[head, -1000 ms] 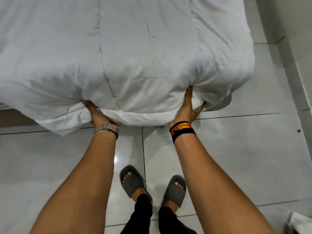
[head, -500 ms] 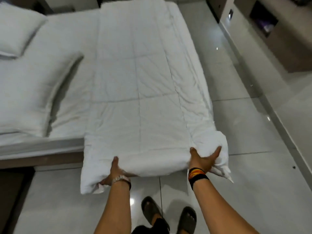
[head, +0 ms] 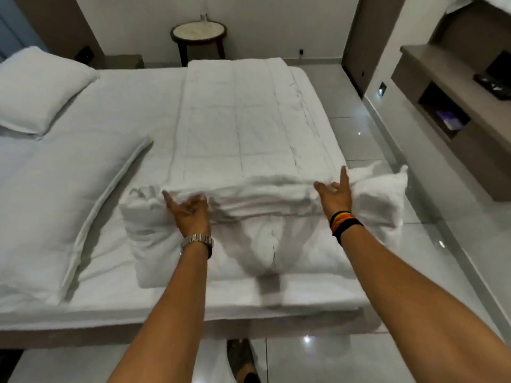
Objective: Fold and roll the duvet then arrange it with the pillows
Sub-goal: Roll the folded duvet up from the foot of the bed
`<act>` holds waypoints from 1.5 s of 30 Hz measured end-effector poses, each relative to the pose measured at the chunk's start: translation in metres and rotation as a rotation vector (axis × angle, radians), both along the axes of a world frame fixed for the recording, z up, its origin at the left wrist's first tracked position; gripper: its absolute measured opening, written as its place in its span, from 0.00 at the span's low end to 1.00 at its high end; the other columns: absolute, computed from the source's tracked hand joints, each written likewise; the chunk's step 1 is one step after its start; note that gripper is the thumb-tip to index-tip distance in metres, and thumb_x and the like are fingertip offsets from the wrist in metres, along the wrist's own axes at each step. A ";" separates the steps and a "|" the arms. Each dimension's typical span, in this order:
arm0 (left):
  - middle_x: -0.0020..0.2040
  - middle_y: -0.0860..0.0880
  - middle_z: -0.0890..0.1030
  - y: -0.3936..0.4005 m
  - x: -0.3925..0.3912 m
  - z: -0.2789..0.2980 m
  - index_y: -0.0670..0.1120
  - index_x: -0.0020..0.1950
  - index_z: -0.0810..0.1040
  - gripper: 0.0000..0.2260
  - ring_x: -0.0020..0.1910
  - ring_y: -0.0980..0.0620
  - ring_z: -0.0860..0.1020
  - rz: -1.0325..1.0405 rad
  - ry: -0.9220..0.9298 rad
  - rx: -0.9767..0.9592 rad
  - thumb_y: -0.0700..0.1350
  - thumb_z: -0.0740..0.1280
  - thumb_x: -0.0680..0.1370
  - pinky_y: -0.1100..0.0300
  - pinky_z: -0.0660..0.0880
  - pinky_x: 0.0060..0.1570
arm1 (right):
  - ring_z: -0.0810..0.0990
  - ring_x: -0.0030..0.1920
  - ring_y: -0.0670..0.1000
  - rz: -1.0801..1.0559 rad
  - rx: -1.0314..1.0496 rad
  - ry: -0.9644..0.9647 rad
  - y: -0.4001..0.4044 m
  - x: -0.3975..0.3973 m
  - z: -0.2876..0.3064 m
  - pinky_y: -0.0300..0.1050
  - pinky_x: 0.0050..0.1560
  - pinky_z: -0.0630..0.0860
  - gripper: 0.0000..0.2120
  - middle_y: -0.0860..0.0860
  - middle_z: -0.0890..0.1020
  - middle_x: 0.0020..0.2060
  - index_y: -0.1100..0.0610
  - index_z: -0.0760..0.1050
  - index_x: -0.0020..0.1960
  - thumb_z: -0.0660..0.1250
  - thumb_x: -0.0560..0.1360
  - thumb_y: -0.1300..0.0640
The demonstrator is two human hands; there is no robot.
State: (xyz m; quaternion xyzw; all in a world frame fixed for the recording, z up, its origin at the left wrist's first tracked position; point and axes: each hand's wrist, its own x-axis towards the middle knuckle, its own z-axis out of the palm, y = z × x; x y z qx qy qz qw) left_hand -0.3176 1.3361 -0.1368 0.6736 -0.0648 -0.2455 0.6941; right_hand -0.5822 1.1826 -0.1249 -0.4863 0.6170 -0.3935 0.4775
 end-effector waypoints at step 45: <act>0.74 0.41 0.66 0.202 -0.075 -0.059 0.56 0.79 0.60 0.46 0.64 0.42 0.73 0.405 0.382 0.259 0.32 0.78 0.69 0.56 0.69 0.59 | 0.74 0.68 0.58 -0.176 0.184 0.015 0.199 -0.106 -0.105 0.42 0.63 0.66 0.43 0.53 0.75 0.69 0.50 0.66 0.77 0.78 0.68 0.69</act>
